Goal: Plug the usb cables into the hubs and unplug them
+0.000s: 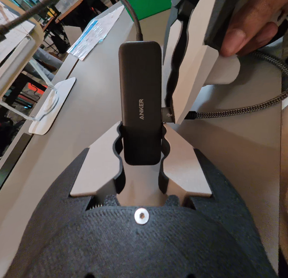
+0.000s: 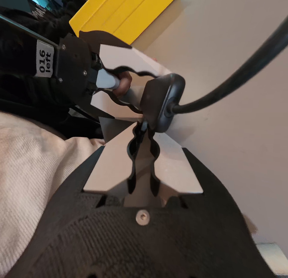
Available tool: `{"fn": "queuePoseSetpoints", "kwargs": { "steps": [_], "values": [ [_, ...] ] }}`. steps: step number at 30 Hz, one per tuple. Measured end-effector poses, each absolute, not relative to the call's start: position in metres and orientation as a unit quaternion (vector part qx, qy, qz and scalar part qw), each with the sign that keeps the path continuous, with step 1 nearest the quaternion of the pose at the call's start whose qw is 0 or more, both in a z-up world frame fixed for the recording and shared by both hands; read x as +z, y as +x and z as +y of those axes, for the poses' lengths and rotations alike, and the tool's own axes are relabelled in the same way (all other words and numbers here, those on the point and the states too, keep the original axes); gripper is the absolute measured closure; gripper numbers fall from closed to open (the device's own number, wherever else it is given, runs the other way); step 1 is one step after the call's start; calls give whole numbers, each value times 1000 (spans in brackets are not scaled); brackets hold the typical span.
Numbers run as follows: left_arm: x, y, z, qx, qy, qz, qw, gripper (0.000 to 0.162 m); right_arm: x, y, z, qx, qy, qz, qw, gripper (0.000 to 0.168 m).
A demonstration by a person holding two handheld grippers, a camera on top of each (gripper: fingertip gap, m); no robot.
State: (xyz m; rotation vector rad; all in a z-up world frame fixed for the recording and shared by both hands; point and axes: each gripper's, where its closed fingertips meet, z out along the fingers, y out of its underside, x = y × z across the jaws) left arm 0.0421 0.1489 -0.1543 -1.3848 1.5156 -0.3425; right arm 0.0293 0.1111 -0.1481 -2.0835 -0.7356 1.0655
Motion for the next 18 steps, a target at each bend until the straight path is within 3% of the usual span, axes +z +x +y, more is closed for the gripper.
{"fn": "queuePoseSetpoints", "kwargs": {
  "steps": [18],
  "values": [
    [-144, 43, 158, -204, -675, 540, 459, 115, -128, 36, 119, 388, -807, -263, 358, 159]
  ]
}}
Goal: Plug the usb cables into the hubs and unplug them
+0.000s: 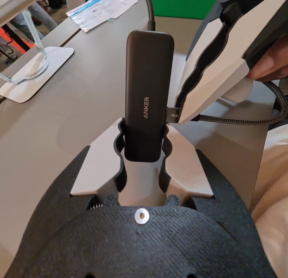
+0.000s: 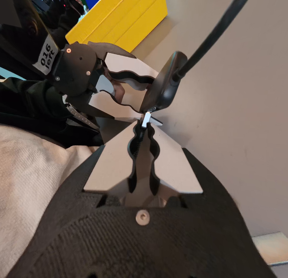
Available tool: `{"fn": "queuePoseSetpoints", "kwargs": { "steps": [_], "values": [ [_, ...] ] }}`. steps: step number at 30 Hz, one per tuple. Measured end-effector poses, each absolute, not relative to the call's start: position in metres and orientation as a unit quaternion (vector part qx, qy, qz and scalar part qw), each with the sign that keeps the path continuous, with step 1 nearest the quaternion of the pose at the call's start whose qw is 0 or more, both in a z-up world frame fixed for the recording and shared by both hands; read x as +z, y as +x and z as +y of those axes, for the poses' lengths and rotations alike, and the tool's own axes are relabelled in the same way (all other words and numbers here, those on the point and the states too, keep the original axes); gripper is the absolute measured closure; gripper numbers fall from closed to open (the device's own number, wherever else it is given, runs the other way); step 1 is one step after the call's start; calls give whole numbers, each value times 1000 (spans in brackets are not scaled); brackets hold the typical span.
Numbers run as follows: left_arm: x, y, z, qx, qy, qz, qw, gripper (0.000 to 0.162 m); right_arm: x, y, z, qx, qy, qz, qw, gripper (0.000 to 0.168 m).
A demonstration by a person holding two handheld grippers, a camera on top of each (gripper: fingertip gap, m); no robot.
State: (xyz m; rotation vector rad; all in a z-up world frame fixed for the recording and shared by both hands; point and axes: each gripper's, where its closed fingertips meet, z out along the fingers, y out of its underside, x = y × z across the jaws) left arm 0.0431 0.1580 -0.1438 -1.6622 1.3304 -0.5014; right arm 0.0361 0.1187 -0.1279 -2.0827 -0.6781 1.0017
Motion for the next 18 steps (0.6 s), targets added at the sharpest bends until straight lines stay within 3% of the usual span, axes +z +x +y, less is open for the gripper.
{"fn": "queuePoseSetpoints", "kwargs": {
  "steps": [5, 8, 9, 11, 14, 18],
  "values": [
    [-144, 44, 153, -211, -668, 553, 452, 114, -128, 37, 112, 388, -810, -280, 339, 159],
    [-133, -8, 224, -95, -711, 484, 502, 115, -139, 27, 79, 430, -797, -328, 268, 160],
    [-125, -20, 234, -176, -749, 424, 477, 116, -142, 26, 77, 417, -800, -332, 277, 161],
    [-98, -21, 231, -275, -749, 371, 474, 117, -129, 30, 87, 381, -792, -338, 335, 161],
    [-106, -10, 220, -219, -727, 426, 492, 116, -88, 47, 108, 390, -752, -314, 429, 161],
    [-116, 1, 207, -268, -723, 432, 469, 117, -5, 111, 133, 438, -686, -187, 550, 161]
  ]
}}
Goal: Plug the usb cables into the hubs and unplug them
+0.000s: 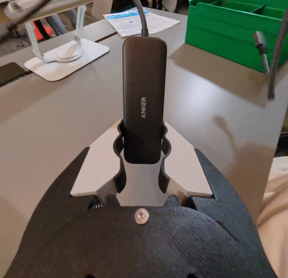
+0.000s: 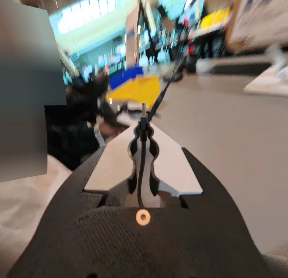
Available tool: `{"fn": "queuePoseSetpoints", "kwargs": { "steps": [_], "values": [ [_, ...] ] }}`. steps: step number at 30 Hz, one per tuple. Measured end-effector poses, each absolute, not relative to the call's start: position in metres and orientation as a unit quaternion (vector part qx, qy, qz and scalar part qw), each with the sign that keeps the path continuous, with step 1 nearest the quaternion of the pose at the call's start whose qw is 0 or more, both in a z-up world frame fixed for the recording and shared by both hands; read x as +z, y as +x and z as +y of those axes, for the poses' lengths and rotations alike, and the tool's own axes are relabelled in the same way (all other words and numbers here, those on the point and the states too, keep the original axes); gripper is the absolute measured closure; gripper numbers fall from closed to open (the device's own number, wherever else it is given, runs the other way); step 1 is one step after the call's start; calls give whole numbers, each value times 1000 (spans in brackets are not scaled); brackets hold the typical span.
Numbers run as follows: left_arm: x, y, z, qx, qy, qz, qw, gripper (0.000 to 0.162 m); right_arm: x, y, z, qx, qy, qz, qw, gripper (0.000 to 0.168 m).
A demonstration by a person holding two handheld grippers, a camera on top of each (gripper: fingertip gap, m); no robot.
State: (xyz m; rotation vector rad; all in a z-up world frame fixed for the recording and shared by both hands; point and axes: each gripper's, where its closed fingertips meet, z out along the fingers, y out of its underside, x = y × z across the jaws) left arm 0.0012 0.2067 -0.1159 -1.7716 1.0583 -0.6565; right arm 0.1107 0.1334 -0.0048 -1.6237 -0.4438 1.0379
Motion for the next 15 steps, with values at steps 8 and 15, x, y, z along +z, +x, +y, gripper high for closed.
{"fn": "queuePoseSetpoints", "kwargs": {
  "steps": [8, 15],
  "values": [
    [-120, 2, 206, -307, -734, 409, 448, 117, 132, 288, 86, 238, -592, -60, 768, 161],
    [-123, 5, 202, -328, -739, 400, 431, 117, 74, 384, 79, 24, -678, -36, 734, 161]
  ]
}}
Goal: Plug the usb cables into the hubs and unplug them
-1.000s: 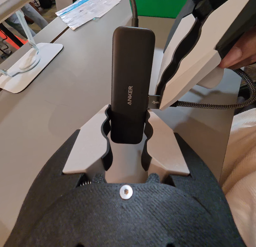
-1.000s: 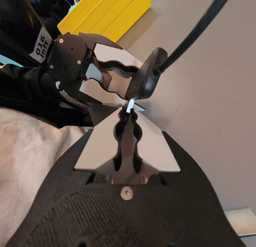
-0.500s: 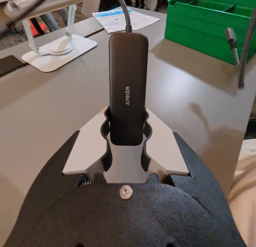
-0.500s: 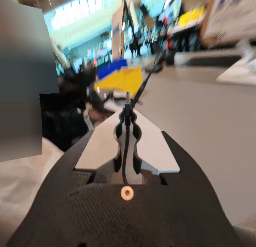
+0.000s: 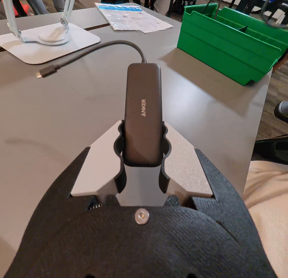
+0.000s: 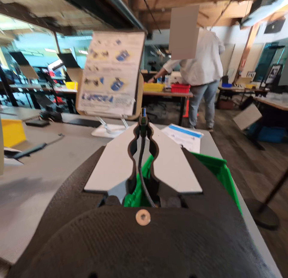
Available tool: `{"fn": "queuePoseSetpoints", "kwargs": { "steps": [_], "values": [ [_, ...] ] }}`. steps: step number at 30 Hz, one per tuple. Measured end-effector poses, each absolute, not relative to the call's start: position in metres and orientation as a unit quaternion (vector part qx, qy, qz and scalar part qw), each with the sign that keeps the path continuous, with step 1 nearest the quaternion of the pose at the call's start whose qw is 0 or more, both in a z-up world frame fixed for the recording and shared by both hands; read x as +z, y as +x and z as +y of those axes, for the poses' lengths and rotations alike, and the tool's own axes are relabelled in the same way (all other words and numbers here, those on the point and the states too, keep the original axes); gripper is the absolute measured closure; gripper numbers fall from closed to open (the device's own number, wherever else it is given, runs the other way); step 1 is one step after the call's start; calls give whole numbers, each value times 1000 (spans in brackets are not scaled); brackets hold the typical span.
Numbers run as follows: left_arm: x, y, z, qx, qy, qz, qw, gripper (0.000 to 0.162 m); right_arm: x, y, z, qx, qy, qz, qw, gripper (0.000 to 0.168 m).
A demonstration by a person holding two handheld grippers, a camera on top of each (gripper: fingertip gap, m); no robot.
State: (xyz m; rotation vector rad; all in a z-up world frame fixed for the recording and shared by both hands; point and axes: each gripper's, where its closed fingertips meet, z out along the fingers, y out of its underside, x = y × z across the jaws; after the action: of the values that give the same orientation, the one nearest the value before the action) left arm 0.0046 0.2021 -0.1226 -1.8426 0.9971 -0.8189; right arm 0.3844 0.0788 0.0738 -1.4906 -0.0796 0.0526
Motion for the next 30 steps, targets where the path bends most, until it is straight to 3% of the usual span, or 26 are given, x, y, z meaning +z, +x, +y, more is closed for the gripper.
{"fn": "queuePoseSetpoints", "kwargs": {
  "steps": [6, 8, 9, 10, 15, 18, 21, 25, 30],
  "values": [
    [-117, 7, 198, -335, -732, 400, 439, 118, -41, 426, 98, 112, -800, 15, 590, 157],
    [-117, 8, 197, -336, -731, 401, 439, 118, -59, 447, 99, 109, -816, 80, 562, 109],
    [-117, 8, 196, -337, -730, 402, 439, 118, -52, 459, 98, 88, -801, 104, 582, 95],
    [-117, 9, 196, -338, -729, 403, 438, 118, -39, 468, 94, 61, -780, 119, 611, 91],
    [-117, 18, 185, -364, -715, 417, 427, 118, 13, 483, 70, -153, -751, 129, 630, 91],
    [-117, 27, 172, -387, -701, 432, 414, 117, 40, 391, 101, -135, -734, -28, 665, 105],
    [-116, 35, 157, -406, -685, 454, 401, 117, 20, 264, 133, -20, -725, -194, 661, 120],
    [-112, 40, 141, -432, -668, 467, 386, 117, -33, 140, 135, 154, -709, -330, 603, 121],
    [-116, 43, 111, -508, -652, 482, 291, 117, -61, 93, 124, 94, -668, -451, 584, 113]
  ]
}}
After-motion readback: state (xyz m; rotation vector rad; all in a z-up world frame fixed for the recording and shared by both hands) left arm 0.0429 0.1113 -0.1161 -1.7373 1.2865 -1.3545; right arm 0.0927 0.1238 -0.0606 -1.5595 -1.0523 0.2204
